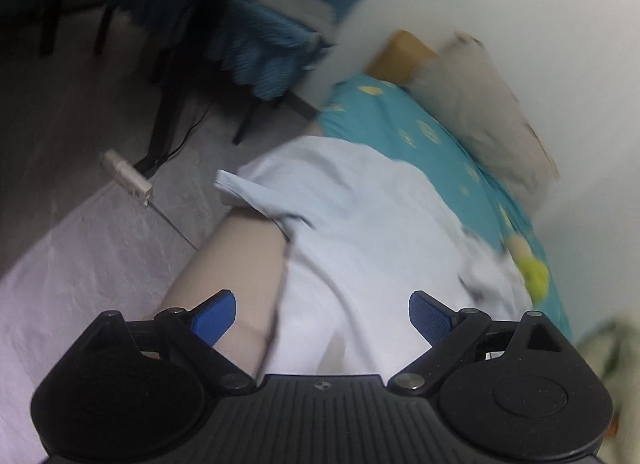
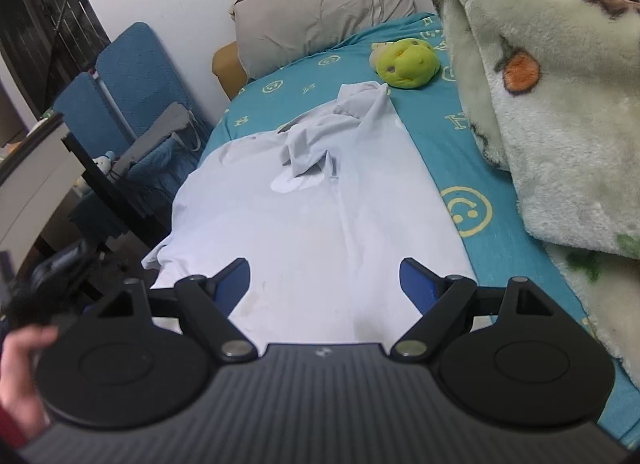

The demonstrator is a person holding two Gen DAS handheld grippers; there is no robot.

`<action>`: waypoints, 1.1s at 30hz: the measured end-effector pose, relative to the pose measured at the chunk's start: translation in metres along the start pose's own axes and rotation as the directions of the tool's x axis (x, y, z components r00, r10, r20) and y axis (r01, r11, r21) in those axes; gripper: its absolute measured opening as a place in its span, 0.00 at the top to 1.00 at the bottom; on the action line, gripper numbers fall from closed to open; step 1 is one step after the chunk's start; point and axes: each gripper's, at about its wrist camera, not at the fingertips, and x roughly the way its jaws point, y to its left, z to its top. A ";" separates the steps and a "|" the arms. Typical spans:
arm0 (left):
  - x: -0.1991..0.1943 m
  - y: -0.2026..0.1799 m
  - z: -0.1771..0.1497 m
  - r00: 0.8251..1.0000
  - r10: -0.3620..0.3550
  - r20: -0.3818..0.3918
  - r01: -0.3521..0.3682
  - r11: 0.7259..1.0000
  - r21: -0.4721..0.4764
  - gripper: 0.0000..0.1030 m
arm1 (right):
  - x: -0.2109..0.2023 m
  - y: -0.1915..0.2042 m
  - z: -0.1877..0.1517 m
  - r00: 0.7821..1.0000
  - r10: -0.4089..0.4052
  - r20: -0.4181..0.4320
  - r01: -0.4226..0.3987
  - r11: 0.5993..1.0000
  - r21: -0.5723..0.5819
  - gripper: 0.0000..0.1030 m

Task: Fold clothes

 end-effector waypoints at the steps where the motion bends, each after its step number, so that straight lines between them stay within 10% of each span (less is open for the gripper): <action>1: 0.015 0.010 0.009 1.000 0.009 0.013 -0.009 0.999 -0.051 0.09 | 0.005 0.001 0.000 1.000 -0.003 -0.001 0.003 1.000 0.000 0.19; 12: 0.144 0.057 0.060 0.998 -0.025 0.059 0.044 0.940 -0.338 0.29 | 0.077 -0.002 0.008 0.999 -0.011 -0.040 0.012 0.999 0.031 0.19; 17: 0.150 0.037 0.066 0.996 0.028 0.088 -0.009 0.977 -0.213 0.90 | 0.092 -0.011 0.006 0.997 -0.017 -0.077 0.023 0.996 0.082 0.19; 23: 0.120 -0.035 0.076 0.968 0.095 0.233 -0.129 0.982 0.138 0.95 | 0.083 -0.016 0.007 0.997 -0.009 -0.071 0.018 0.991 0.130 0.19; 28: 0.081 -0.139 0.067 0.933 0.016 0.359 -0.198 0.856 0.477 0.95 | 0.066 -0.019 0.008 0.998 -0.019 -0.054 0.027 0.988 0.151 0.19; 33: 0.075 -0.253 0.019 0.943 -0.126 0.307 -0.146 0.673 0.725 0.95 | 0.052 -0.030 0.013 0.998 -0.063 -0.019 0.065 0.981 0.180 0.19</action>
